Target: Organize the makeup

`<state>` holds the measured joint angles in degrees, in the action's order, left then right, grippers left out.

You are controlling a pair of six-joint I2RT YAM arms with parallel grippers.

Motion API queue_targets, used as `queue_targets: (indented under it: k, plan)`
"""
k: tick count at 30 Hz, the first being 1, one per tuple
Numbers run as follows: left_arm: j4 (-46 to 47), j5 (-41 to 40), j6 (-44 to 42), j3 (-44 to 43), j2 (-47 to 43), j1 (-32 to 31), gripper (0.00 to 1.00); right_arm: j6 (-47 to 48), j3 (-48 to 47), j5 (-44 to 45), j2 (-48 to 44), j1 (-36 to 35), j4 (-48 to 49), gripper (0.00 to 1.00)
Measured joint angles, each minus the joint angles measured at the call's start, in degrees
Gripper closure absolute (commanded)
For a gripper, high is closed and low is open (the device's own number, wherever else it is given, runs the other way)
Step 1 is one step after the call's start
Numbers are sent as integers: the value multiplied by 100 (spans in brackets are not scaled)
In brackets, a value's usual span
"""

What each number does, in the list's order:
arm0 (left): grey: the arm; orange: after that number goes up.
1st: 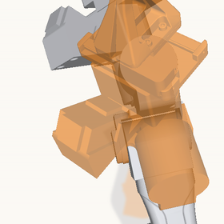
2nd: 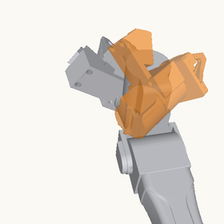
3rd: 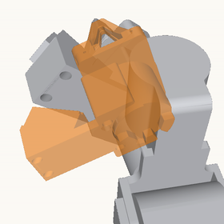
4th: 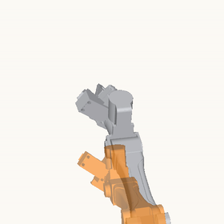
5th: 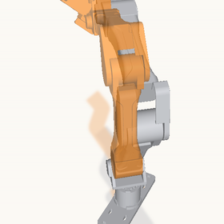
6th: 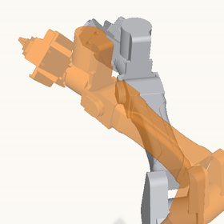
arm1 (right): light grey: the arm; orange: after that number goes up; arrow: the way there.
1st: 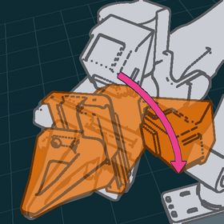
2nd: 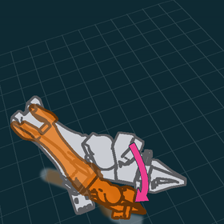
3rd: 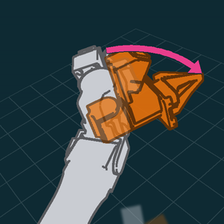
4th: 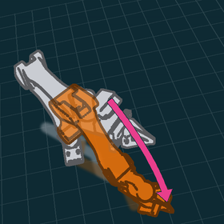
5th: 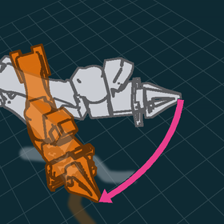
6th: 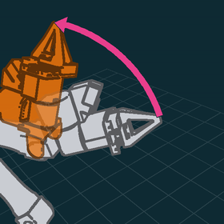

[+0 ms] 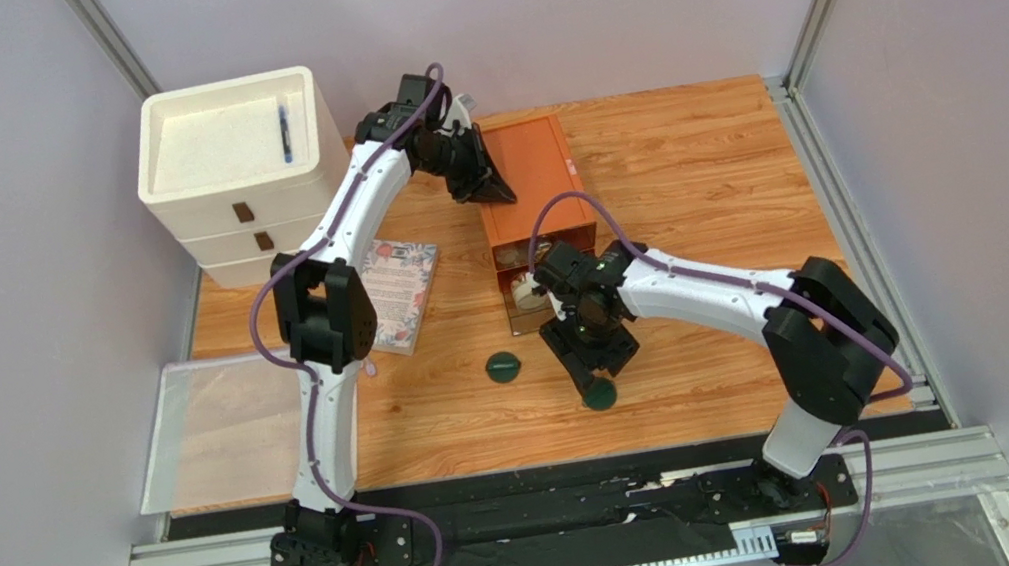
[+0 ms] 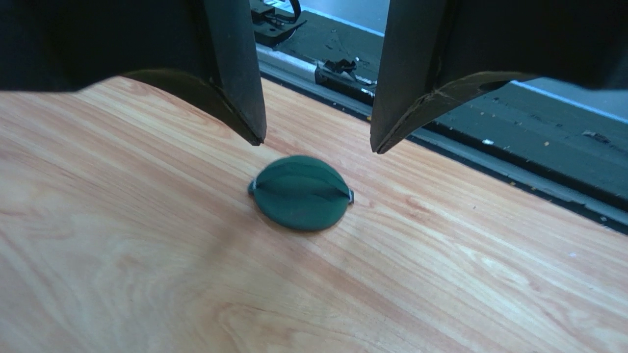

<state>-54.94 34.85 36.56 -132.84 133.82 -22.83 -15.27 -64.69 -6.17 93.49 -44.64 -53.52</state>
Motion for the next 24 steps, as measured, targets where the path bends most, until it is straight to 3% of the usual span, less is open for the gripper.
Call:
queue_targets:
  k: [10, 13, 16, 19, 24]
  plan:
    - [-9, -2, 0, 0, 0, 0, 100, -146, 101, 387, 809, -129, 433, 50]
    - [-11, -4, 0, 0, 0, 2, 100, -170, 98, 474, 848, -131, 431, 62]
    - [-11, -7, 0, 0, 0, 4, 100, -170, 105, 516, 846, -133, 433, 85]
    - [-13, -13, 0, 0, 0, 4, 100, -190, 111, 501, 841, -136, 455, 100]
    - [-13, -17, 0, 0, 0, 4, 100, -199, 111, 516, 793, -155, 452, 100]
